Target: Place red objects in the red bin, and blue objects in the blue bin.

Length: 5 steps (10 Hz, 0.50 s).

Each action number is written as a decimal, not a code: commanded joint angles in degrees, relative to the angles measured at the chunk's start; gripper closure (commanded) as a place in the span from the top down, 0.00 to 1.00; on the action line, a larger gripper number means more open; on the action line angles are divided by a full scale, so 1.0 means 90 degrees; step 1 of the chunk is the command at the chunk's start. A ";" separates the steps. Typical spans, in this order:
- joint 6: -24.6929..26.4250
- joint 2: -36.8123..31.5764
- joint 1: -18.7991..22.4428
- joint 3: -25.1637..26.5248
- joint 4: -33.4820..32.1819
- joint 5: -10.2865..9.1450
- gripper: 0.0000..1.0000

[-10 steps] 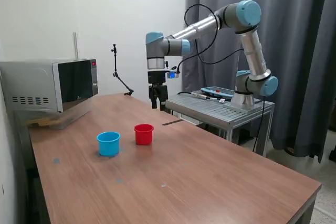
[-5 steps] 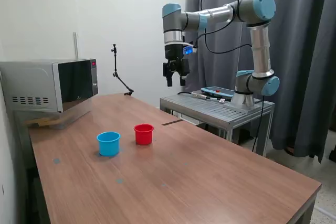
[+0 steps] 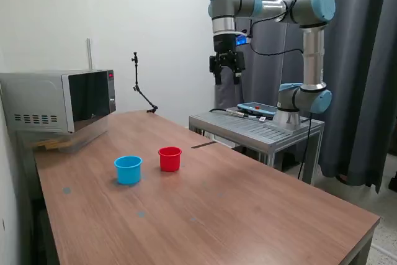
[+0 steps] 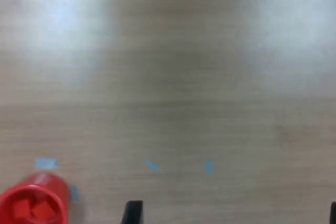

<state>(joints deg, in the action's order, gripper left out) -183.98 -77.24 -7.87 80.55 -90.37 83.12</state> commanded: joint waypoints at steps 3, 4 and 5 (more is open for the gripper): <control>0.0061 -0.0948 0.0132 0.0015 0.0587 0.0257 1.00; 0.0071 -0.1026 0.0132 0.0035 0.0743 0.0267 1.00; 0.0081 -0.1153 0.0132 0.0054 0.0831 0.0286 1.00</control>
<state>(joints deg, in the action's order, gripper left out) -183.39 -85.94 -6.73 80.79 -84.38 85.48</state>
